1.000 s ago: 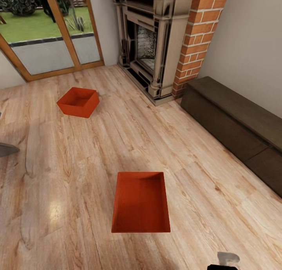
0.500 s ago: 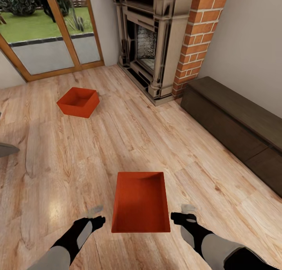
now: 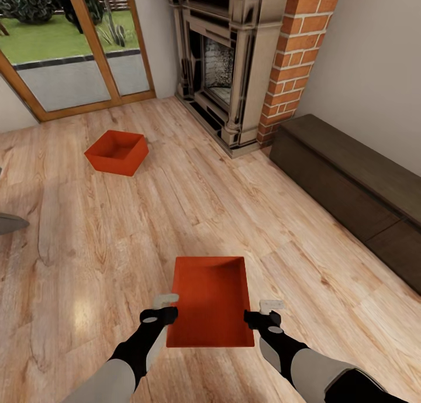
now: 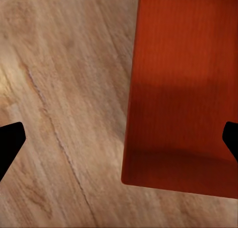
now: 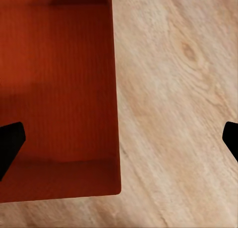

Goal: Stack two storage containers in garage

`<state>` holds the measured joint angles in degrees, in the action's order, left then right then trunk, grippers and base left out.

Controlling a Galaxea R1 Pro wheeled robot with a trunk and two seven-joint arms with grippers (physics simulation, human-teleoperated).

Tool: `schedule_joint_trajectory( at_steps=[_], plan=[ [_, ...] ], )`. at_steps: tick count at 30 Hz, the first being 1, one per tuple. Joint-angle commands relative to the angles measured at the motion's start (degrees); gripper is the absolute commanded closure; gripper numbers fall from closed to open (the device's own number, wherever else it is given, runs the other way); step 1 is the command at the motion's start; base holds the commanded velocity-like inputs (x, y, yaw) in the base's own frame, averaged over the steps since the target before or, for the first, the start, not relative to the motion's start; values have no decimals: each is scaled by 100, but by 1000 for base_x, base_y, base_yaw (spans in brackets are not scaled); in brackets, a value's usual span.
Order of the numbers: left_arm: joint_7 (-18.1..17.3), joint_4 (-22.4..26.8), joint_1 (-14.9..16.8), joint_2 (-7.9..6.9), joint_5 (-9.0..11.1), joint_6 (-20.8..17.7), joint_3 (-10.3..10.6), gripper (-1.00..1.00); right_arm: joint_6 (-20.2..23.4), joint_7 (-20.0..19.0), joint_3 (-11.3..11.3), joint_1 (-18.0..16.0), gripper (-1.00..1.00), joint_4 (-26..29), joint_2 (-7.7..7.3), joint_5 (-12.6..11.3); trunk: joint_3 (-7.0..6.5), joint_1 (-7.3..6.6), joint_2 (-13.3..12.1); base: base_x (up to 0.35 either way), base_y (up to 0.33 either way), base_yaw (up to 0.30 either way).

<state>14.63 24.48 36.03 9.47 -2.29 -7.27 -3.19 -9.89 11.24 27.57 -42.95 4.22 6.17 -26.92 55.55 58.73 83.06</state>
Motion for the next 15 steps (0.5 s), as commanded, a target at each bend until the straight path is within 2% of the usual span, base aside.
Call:
schedule_joint_trajectory(
  at_steps=[1, 11, 15],
  plan=[
    [1, 17, 0, 2, -31, -24, -32, -100, -23, 15, 45, -3, -100, -6, 2, -52, 3, 0, 2, 0, 0, 0],
    [12, 86, 0, 3, -43, -10, -46, -100, -31, -4, 45, -3, -100, -60, -56, -35, 3, 0, 2, 0, 0, 0],
    [15, 92, 0, 13, -46, 20, -49, -100, -35, -20, 47, 3, -100, -87, -38, 126, 3, 0, 2, 0, 0, 0]
  ],
)
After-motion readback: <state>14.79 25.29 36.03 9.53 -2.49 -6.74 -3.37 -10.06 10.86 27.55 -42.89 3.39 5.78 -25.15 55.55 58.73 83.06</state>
